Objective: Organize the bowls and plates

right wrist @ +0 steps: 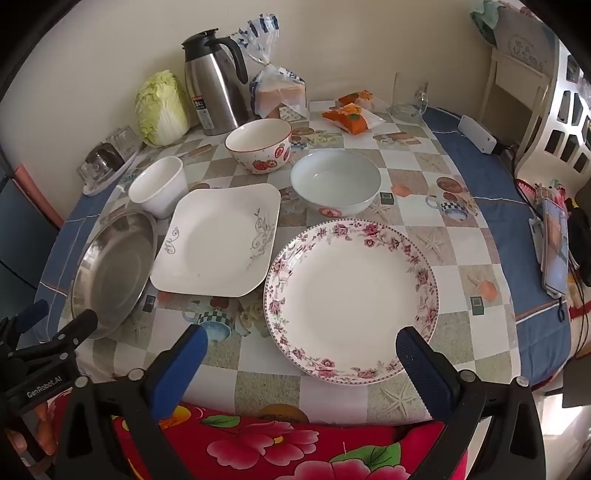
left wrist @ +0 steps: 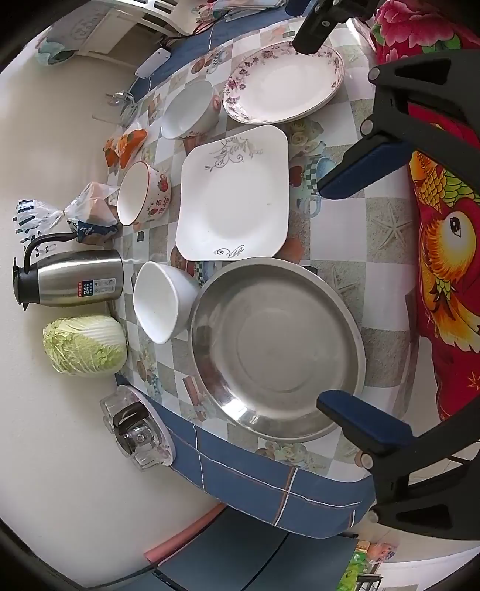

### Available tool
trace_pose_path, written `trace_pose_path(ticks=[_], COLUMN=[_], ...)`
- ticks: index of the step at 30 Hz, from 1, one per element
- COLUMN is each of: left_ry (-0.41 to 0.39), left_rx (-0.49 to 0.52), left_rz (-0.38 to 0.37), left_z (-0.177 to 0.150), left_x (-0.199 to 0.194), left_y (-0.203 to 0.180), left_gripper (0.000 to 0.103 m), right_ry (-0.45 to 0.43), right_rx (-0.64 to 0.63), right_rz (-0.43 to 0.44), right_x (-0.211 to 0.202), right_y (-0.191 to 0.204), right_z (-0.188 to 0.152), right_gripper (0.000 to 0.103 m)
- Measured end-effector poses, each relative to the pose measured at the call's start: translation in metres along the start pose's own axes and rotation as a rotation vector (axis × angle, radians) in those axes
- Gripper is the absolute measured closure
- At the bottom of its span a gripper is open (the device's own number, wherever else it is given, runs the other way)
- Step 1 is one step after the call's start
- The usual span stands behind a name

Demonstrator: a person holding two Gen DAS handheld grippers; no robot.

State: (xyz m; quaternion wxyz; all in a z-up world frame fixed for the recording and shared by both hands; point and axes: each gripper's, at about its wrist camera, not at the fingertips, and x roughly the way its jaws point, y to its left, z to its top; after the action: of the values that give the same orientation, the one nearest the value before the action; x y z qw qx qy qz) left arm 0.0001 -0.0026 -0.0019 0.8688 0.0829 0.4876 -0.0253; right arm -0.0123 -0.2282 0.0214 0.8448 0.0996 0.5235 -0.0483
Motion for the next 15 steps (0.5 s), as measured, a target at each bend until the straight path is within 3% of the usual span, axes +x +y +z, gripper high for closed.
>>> trace_pose_path(ticks=[15], left_ry=[0.004], left_rx=[-0.005], left_rz=[-0.004], left_z=[0.0001], left_x=[0.0002], left_y=[0.0004], left_gripper=[0.0], right_ry=[0.007], right_rx=[0.005], right_rz=[0.004], right_x=[0.0015], right_y=[-0.0005], right_z=[-0.0012], right_gripper=[0.0])
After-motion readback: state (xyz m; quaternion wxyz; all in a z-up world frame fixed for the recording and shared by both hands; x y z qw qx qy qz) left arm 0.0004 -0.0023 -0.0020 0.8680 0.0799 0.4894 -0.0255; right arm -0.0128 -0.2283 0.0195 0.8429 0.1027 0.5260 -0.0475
